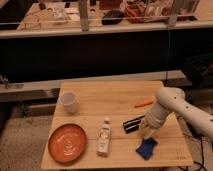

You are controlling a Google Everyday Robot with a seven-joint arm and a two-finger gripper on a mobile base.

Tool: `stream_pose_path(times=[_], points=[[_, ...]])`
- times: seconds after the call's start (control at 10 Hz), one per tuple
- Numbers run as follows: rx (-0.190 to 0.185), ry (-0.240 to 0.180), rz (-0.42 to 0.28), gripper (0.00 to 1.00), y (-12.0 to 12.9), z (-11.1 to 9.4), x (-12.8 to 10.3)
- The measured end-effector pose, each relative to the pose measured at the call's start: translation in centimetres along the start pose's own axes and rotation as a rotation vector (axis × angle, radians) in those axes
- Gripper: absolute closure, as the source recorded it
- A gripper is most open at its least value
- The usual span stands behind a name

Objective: Place the eraser on the white sponge

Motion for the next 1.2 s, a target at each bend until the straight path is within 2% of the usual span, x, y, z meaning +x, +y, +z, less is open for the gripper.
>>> stream_pose_path(times=[0.1, 1.2], points=[[-0.001, 0.0, -0.001, 0.85, 0.02, -0.04, -0.01], [0.0, -0.001, -0.001, 0.85, 0.0, -0.06, -0.01]])
